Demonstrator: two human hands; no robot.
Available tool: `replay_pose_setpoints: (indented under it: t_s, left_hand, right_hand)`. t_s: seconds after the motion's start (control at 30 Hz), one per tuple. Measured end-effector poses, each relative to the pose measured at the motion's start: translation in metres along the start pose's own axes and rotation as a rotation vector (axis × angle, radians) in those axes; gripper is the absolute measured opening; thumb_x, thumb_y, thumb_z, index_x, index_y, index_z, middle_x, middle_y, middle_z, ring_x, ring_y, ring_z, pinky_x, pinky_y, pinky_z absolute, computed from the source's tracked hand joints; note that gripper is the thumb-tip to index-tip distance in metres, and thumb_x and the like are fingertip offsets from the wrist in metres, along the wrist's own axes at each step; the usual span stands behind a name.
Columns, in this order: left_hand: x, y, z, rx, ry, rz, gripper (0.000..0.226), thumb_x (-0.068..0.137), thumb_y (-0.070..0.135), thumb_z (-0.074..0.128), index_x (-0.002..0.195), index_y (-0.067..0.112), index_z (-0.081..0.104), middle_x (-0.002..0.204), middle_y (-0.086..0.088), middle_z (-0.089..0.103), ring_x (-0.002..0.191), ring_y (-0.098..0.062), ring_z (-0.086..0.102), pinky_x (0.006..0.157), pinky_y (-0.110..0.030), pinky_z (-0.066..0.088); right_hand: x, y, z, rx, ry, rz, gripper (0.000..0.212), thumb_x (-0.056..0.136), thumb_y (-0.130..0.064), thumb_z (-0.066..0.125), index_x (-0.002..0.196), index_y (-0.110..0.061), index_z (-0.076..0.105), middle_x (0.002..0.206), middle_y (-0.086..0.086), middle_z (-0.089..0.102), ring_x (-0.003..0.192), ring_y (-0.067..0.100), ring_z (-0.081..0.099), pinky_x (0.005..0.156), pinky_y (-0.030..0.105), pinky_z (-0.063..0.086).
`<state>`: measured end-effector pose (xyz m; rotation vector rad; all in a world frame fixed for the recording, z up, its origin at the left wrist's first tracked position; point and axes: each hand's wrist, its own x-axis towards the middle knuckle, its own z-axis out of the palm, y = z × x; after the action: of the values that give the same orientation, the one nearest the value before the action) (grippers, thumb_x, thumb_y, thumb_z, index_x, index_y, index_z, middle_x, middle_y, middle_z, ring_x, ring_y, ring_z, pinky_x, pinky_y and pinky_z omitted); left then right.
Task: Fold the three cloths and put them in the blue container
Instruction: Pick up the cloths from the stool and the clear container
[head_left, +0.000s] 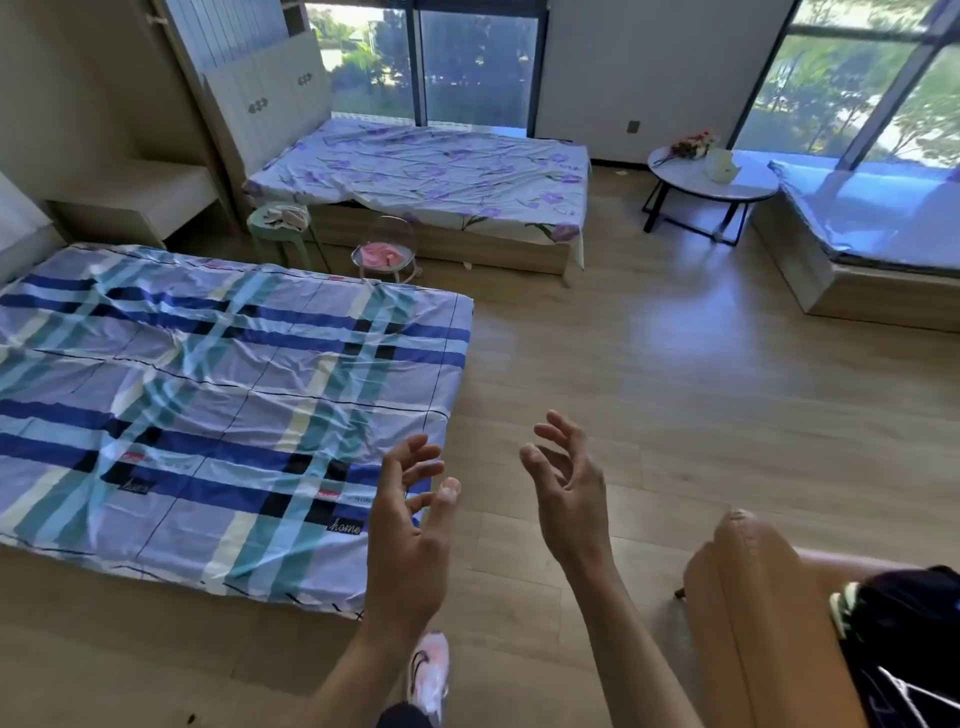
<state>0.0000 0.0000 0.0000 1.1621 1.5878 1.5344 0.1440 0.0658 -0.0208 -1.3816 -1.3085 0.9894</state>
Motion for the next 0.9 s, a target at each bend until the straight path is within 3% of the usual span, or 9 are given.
replay_pose_setpoints:
  t_s: [0.27, 0.53, 0.73, 0.9]
  left_hand:
    - [0.101, -0.018, 0.067, -0.035, -0.052, -0.04, 0.04, 0.087, 0.029, 0.057, 0.127, 0.027, 0.053, 0.118, 0.006, 0.064, 0.113, -0.009, 0.063, 0.09, -0.02, 0.049]
    - [0.246, -0.023, 0.158, -0.093, -0.13, -0.078, 0.031, 0.097, 0.011, 0.059, 0.123, 0.027, 0.055, 0.115, 0.003, 0.065, 0.107, -0.003, 0.064, 0.085, -0.012, 0.05]
    - [0.328, -0.02, 0.228, -0.087, -0.181, -0.097, 0.029, 0.095, 0.021, 0.059, 0.124, 0.026, 0.056, 0.113, 0.006, 0.066, 0.106, -0.006, 0.065, 0.088, -0.025, 0.053]
    - [0.39, -0.027, 0.292, -0.11, -0.129, -0.121, 0.035, 0.086, 0.025, 0.059, 0.12, 0.021, 0.058, 0.111, 0.001, 0.067, 0.105, -0.01, 0.066, 0.087, -0.026, 0.054]
  right_hand:
    - [0.111, 0.015, 0.0, 0.025, 0.02, 0.047, 0.042, 0.096, -0.023, 0.064, 0.136, -0.024, 0.052, 0.124, -0.002, 0.065, 0.1, -0.014, 0.063, 0.079, 0.008, 0.052]
    - [0.265, 0.011, -0.002, -0.035, 0.033, 0.085, 0.044, 0.095, -0.025, 0.064, 0.139, -0.024, 0.054, 0.123, -0.005, 0.066, 0.103, 0.0, 0.065, 0.075, 0.012, 0.052]
    - [0.36, 0.019, -0.024, -0.01, 0.095, 0.104, 0.044, 0.095, -0.024, 0.064, 0.138, -0.024, 0.054, 0.118, -0.007, 0.066, 0.104, 0.004, 0.065, 0.076, 0.014, 0.052]
    - [0.452, 0.039, -0.035, 0.022, 0.067, 0.109, 0.044, 0.095, -0.022, 0.065, 0.137, -0.023, 0.055, 0.117, -0.006, 0.067, 0.102, 0.004, 0.066, 0.075, 0.01, 0.052]
